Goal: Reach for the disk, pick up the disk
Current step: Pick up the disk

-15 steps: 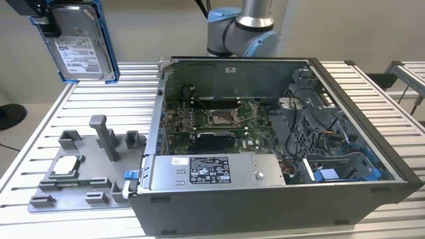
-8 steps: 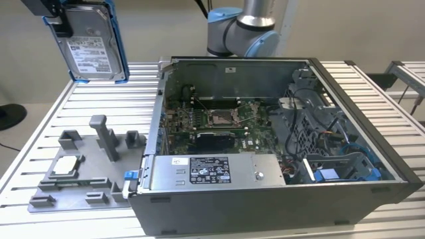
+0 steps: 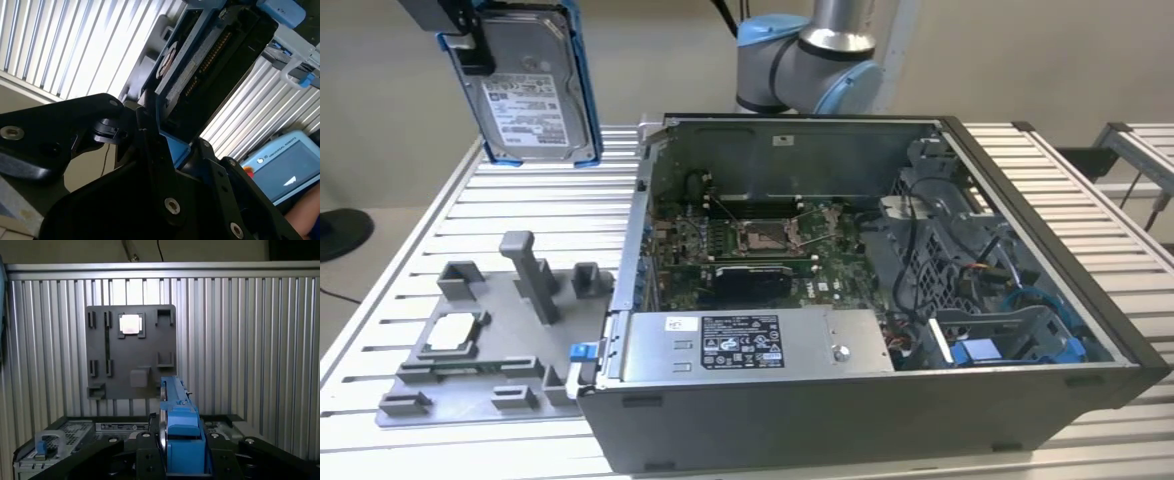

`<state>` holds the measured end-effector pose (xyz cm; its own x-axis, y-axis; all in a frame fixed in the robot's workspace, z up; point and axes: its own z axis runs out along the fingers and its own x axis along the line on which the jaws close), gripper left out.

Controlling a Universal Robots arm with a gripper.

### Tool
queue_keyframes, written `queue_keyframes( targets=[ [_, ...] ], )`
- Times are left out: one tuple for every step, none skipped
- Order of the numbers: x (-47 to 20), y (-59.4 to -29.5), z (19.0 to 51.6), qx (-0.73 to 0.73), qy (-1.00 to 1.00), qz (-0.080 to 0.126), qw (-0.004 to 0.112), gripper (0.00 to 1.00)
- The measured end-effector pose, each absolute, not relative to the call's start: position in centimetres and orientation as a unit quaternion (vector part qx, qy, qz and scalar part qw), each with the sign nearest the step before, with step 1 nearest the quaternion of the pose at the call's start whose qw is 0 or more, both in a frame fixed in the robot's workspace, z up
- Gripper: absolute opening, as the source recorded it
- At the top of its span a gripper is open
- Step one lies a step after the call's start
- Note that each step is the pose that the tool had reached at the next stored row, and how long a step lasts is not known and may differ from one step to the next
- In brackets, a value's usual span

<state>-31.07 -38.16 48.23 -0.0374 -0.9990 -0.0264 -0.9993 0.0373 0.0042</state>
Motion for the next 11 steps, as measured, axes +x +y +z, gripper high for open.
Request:
queue_keyframes(
  targets=[
    [-30.8, -38.2, 48.2, -0.694, 0.720, 0.011, 0.008, 0.00],
    [-30.5, -38.2, 48.2, -0.694, 0.720, 0.011, 0.008, 0.00],
    [-30.2, -38.2, 48.2, -0.693, 0.720, 0.011, 0.008, 0.00],
    [-29.9, -38.2, 48.2, -0.693, 0.720, 0.011, 0.008, 0.00],
    [-29.6, -38.2, 48.2, -0.693, 0.721, 0.011, 0.008, 0.00],
    [-29.3, -38.2, 48.2, -0.693, 0.721, 0.011, 0.008, 0.00],
    [-29.0, -38.2, 48.2, -0.693, 0.721, 0.011, 0.008, 0.00],
    [-28.7, -38.2, 48.2, -0.693, 0.721, 0.011, 0.008, 0.00],
    [-28.4, -38.2, 48.2, -0.693, 0.721, 0.011, 0.008, 0.00],
    [-28.1, -38.2, 48.2, -0.693, 0.721, 0.011, 0.008, 0.00],
    [-27.8, -38.2, 48.2, -0.693, 0.721, 0.011, 0.008, 0.00]
  ],
)
